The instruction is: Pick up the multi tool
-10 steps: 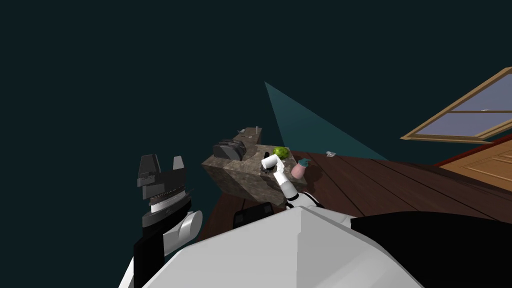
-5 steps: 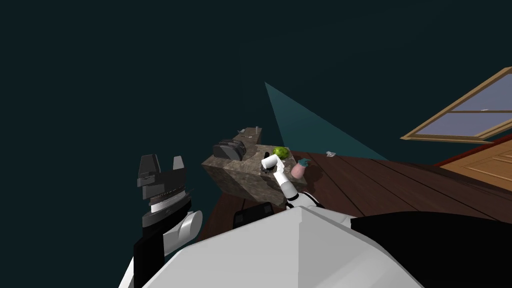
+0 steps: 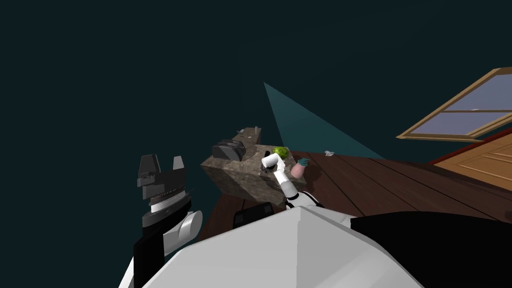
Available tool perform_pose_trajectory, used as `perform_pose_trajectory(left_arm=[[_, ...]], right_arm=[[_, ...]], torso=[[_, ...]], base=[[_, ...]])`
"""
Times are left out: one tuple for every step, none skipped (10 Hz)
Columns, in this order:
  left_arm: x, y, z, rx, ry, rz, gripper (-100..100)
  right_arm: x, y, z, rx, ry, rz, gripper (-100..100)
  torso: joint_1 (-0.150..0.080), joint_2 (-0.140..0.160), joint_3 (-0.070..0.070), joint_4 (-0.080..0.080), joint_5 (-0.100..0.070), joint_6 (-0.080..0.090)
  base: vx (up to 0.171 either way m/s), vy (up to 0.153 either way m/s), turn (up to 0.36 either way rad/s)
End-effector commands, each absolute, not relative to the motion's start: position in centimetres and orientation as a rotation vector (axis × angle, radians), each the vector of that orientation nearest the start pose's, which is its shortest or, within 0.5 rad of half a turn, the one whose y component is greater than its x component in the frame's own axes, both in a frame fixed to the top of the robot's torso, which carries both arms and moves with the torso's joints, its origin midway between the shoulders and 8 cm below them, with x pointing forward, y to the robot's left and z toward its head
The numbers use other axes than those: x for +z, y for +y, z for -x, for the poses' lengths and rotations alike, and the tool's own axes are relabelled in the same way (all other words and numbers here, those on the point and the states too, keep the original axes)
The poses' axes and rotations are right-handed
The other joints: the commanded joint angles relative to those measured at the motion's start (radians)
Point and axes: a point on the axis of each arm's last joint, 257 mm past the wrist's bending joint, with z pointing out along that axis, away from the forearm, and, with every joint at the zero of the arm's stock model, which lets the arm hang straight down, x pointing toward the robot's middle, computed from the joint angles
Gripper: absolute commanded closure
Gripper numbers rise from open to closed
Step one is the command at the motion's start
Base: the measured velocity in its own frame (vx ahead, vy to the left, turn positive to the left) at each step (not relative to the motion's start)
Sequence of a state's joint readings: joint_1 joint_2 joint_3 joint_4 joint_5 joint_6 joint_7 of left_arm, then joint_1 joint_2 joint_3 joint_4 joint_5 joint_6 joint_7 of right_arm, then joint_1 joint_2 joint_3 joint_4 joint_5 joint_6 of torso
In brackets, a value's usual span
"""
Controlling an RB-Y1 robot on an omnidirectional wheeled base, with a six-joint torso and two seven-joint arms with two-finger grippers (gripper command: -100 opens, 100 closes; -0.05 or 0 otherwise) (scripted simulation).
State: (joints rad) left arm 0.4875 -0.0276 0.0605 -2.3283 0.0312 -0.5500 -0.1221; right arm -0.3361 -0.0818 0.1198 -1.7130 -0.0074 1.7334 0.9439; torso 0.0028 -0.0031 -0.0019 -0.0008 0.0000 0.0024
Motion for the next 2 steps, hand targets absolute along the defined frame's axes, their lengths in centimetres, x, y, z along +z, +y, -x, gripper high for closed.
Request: perform_pose_trajectory(left_arm=[[5.92,29.92,-31.98,-1.171,0.52,0.559,0],[5.92,29.92,-31.98,-1.171,0.52,0.559,0]], right_arm=[[-33.52,-18.62,-43.03,0.0,2.775,-0.567,100],[-33.46,-18.61,-42.99,-0.001,2.777,-0.567,0]], torso=[[0.0,0.0,0.0,0.0,0.0,0.0],[0.0,0.0,0.0,0.0,0.0,0.0]], base=[[0.0,0.0,0.0],[0.0,0.0,0.0]])
